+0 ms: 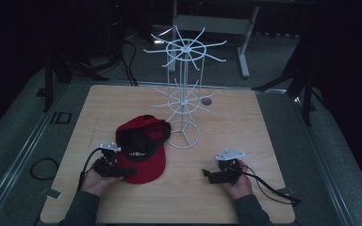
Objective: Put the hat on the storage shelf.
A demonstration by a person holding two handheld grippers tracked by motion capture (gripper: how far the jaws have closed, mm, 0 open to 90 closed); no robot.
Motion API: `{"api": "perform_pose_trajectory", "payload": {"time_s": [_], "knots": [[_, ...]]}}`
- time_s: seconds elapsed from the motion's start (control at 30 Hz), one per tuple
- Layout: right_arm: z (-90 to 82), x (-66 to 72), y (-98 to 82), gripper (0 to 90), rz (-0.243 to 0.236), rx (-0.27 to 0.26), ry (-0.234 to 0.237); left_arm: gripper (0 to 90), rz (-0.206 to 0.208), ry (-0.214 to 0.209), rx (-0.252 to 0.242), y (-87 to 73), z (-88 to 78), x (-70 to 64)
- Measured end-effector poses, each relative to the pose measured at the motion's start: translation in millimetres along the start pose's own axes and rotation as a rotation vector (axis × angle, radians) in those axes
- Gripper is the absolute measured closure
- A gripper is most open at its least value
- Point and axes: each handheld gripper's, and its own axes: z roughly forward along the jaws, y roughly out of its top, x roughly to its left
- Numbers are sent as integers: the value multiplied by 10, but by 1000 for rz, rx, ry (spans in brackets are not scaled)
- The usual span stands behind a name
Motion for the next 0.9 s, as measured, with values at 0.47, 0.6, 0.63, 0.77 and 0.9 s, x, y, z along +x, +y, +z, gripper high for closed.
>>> {"api": "perform_pose_trajectory", "payload": {"time_s": [0.47, 0.6, 0.63, 0.77, 0.9], "knots": [[1, -1, 0, 136, -1, -1, 0, 810, -14, 16, -85, -40, -56, -141], [1, -1, 0, 136, -2, -1, 0, 849, -6, 24, -111, 2, -77, -189], [1, -1, 0, 136, -2, -1, 0, 853, 8, 34, -115, 17, -89, -207], [1, -1, 0, 136, -1, -1, 0, 855, 20, 70, -124, 39, -113, -239], [1, -1, 1, 136, -1, -1, 0, 855, 10, 83, -151, 12, -162, -195]]}}
